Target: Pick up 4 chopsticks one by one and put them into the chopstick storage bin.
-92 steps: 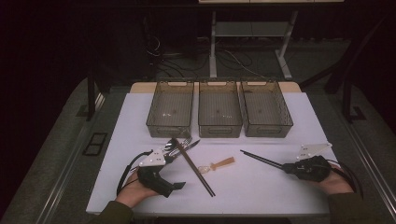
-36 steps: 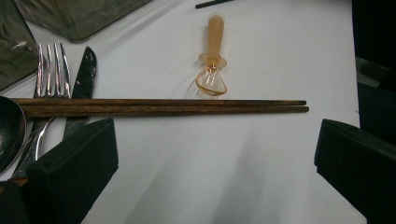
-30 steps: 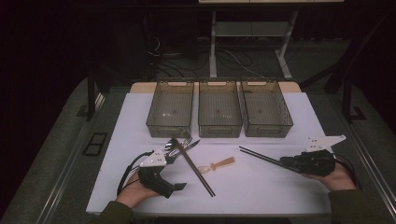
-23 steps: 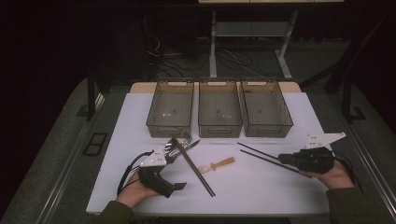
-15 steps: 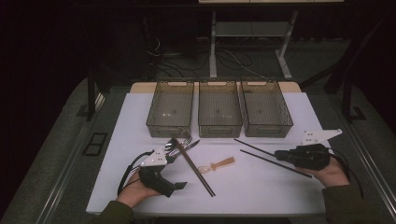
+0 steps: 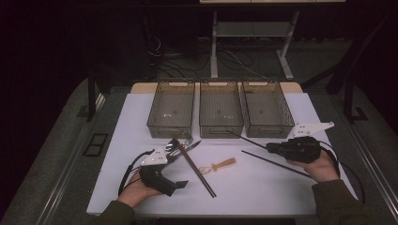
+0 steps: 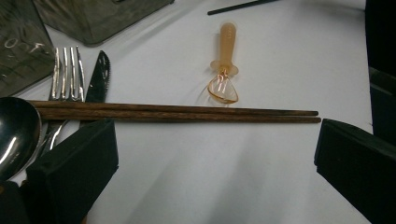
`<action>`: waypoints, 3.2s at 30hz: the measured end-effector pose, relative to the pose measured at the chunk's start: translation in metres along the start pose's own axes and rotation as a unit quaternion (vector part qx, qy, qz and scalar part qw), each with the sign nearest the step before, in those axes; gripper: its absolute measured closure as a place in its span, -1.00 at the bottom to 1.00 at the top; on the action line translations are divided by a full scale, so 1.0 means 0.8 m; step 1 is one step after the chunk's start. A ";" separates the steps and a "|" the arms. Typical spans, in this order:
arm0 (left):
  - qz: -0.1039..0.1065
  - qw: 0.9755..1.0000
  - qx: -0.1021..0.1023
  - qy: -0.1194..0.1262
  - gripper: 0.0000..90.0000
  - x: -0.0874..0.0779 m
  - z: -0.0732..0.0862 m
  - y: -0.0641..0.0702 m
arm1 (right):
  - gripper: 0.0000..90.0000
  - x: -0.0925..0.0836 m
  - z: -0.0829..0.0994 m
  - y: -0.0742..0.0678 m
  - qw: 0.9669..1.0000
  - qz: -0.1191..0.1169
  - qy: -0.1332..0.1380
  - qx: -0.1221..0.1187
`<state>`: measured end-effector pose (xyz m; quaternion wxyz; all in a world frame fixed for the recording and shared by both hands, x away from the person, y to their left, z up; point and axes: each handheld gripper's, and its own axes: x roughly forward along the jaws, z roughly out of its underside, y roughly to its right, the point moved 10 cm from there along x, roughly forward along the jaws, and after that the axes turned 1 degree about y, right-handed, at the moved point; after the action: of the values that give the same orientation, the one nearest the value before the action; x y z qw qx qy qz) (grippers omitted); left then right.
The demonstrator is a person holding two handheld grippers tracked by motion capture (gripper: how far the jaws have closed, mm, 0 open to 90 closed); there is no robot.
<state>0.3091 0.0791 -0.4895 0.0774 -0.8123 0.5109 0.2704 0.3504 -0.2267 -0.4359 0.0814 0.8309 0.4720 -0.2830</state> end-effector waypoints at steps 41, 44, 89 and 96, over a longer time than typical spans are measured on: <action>0.001 1.000 -0.006 0.006 -1.00 -0.001 -0.002 0.002 | 0.91 0.117 -0.111 0.019 0.999 0.048 0.000 0.022; 0.000 1.000 -0.007 0.007 -1.00 -0.001 -0.002 0.001 | 0.91 0.124 -0.118 0.022 0.998 0.051 -0.002 0.026; 0.008 1.000 -0.004 0.006 -1.00 -0.003 -0.002 0.003 | 0.91 0.283 -0.205 0.016 0.995 0.083 -0.059 0.021; 0.008 1.000 -0.004 0.009 -1.00 -0.004 -0.004 0.002 | 0.91 0.313 -0.219 0.010 0.994 0.084 -0.065 0.017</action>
<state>0.3075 0.0795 -0.4851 0.0674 -0.8108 0.5174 0.2653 0.5247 0.0246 -0.4291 0.1213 0.8488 0.3891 -0.3367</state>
